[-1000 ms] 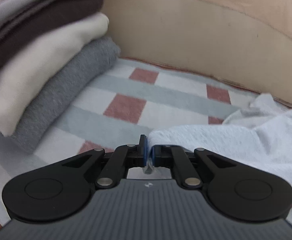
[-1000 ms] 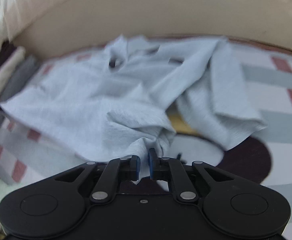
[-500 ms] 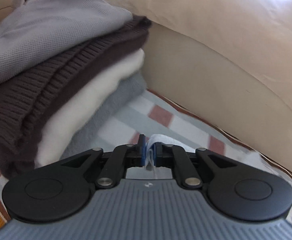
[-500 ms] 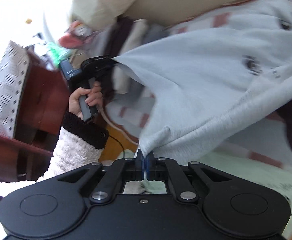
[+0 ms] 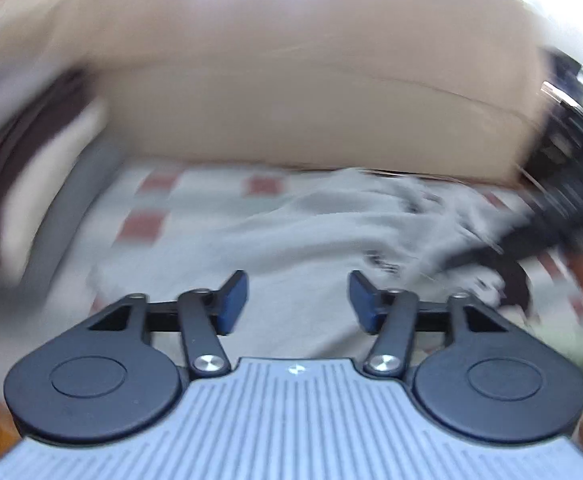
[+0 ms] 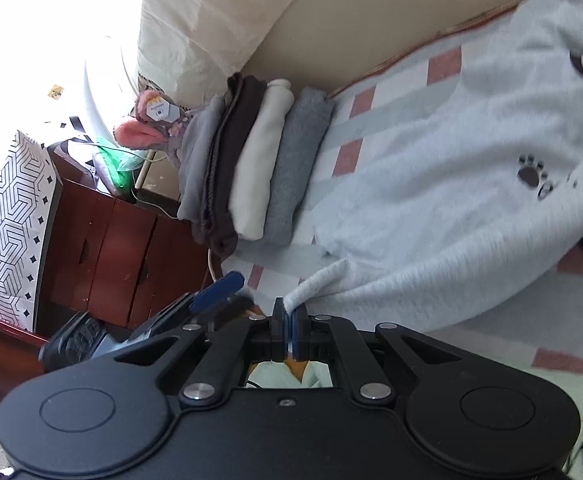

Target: Fold clothes

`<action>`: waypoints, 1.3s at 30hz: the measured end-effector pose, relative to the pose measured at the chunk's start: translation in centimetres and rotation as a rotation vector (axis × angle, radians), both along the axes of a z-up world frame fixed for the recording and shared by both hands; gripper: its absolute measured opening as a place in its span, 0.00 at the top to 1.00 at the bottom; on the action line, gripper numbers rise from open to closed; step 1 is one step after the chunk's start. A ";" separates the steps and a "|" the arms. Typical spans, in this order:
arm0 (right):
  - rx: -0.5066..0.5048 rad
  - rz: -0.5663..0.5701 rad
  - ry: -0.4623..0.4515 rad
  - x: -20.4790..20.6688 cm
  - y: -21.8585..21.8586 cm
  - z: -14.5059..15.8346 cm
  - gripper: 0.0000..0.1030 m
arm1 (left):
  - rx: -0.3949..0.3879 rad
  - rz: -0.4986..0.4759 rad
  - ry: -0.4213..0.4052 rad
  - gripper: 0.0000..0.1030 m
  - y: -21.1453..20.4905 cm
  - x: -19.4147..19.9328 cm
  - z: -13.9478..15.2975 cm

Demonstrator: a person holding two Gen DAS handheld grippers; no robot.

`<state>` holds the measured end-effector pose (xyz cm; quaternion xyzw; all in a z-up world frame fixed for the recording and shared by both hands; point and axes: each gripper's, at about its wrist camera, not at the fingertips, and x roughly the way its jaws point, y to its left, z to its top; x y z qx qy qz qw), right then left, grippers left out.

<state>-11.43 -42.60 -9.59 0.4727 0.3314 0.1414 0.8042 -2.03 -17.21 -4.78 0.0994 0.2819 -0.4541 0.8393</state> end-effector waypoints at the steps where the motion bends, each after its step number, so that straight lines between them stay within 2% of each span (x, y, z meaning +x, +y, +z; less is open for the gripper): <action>1: -0.002 -0.005 -0.009 -0.2 -0.3 0.3 0.96 | 0.010 -0.064 -0.033 0.31 -0.9 -0.7 0.0; 3: -0.010 -0.006 -0.023 -0.6 -0.6 0.8 0.96 | 0.043 -0.166 -0.088 0.30 -2.7 -2.3 -0.1; 5: -0.036 0.011 -0.027 -0.8 -0.6 1.4 0.96 | 0.094 -0.219 -0.129 0.30 -4.7 -3.2 -0.7; 7: -0.061 0.044 -0.030 -1.0 -0.3 2.1 0.96 | 0.127 -0.252 -0.157 0.27 -6.7 -3.6 -1.6; 9: -0.056 0.087 -0.038 -1.3 0.0 2.6 0.96 | 0.118 -0.263 -0.163 0.24 -7.8 -3.4 -2.5; 10: -0.045 0.107 -0.042 -1.3 0.1 2.8 0.96 | 0.113 -0.268 -0.167 0.28 -8.4 -3.4 -3.0; 11: -0.034 0.128 -0.046 -1.4 0.2 2.9 0.96 | 0.108 -0.273 -0.170 0.40 -9.0 -3.3 -3.5; 12: -0.038 0.134 -0.048 -1.5 0.1 3.0 0.96 | 0.108 -0.275 -0.175 0.91 -9.5 -3.3 -3.8; 13: -0.043 0.139 -0.050 -1.7 0.0 3.1 0.96 | 0.110 -0.261 -0.184 0.97 -9.5 -3.2 -3.7; 15: -0.050 0.119 -0.053 -2.1 -0.6 3.0 0.91 | 0.087 -0.192 -0.200 0.97 -9.1 -2.7 -3.1; 17: -0.027 0.029 -0.053 -3.2 -2.7 2.6 0.89 | 0.030 -0.081 -0.167 0.97 -7.7 -0.9 -2.3; 18: -0.070 -0.037 -0.034 -3.9 -4.1 2.3 0.80 | -0.002 -0.020 -0.137 0.97 -6.8 0.2 -1.9; 19: -0.117 -0.105 -0.014 -4.6 -5.6 2.0 0.60 | -0.041 0.041 -0.100 0.97 -5.7 1.5 -1.5; 20: -0.165 -0.173 0.007 -5.3 -7.0 1.8 0.49 | -0.084 0.097 -0.069 0.97 -4.4 2.6 -1.4; 23: -0.391 -0.371 0.154 -6.7 -11.4 -0.1 0.49 | -0.186 0.259 -0.002 0.97 -0.6 5.3 -1.1; 26: -0.557 -0.462 0.240 -7.6 -14.5 -1.8 0.49 | -0.207 0.387 0.065 0.97 2.2 7.3 -2.0; 29: -0.554 -0.454 0.309 -8.0 -15.8 -4.3 0.49 | -0.184 0.458 0.171 0.97 3.8 9.3 -3.5; 31: -0.555 -0.443 0.351 -8.1 -16.1 -5.9 0.49 | -0.142 0.478 0.203 0.97 3.7 9.9 -4.5; 35: -0.611 -0.409 0.410 -8.7 -14.7 -7.8 0.48 | -0.079 0.492 0.194 0.97 3.2 10.2 -4.9; 39: -0.665 -0.386 0.454 -9.4 -14.1 -8.7 0.48 | -0.061 0.499 0.221 0.97 3.1 9.8 -5.4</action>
